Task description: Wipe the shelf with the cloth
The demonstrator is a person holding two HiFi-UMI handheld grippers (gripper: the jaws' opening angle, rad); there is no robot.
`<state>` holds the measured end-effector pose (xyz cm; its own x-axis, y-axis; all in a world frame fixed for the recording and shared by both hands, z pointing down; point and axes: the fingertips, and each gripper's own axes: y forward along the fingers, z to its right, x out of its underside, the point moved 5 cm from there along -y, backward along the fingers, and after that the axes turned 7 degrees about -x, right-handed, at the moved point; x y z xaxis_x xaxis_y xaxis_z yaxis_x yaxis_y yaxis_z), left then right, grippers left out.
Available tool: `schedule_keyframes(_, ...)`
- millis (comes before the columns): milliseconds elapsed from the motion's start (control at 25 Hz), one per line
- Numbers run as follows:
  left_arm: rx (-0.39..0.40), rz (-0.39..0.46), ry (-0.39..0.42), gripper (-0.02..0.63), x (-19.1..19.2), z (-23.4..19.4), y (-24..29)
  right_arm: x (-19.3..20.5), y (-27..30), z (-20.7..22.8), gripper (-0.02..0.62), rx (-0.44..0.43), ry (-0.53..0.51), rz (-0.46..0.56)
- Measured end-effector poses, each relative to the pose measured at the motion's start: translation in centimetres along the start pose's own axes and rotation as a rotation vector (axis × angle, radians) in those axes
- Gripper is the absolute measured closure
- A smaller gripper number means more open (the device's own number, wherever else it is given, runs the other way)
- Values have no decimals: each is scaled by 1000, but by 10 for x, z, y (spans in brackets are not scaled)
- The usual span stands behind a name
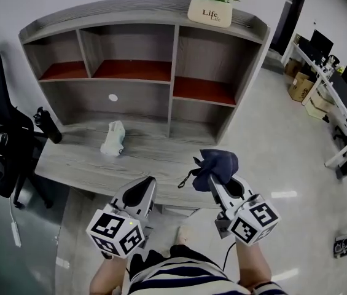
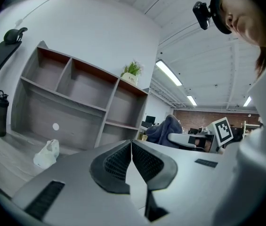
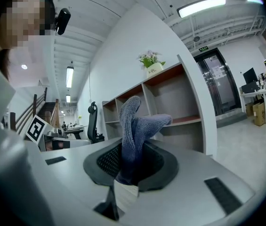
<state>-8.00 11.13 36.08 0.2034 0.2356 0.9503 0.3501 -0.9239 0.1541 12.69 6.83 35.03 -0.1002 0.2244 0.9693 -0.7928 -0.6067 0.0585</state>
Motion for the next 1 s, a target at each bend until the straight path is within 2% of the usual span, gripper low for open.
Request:
schedule_keyframes(280,-39,25,18,583,-25,-6,58,-29,46,39,515,-101,-76,6)
schedule_keyframes(520,-73,43,33,583,-45,-4,91,-71,78,68,515,-189,-167,38)
schedule_keyframes(800,-141,52,52,583,-60,-13,105,-118,116,72,515,-279,-230,131)
schedule_keyframes(1000,-113,85,26,583,-84,-24,114,-154,147,65,515,-292,-315,181)
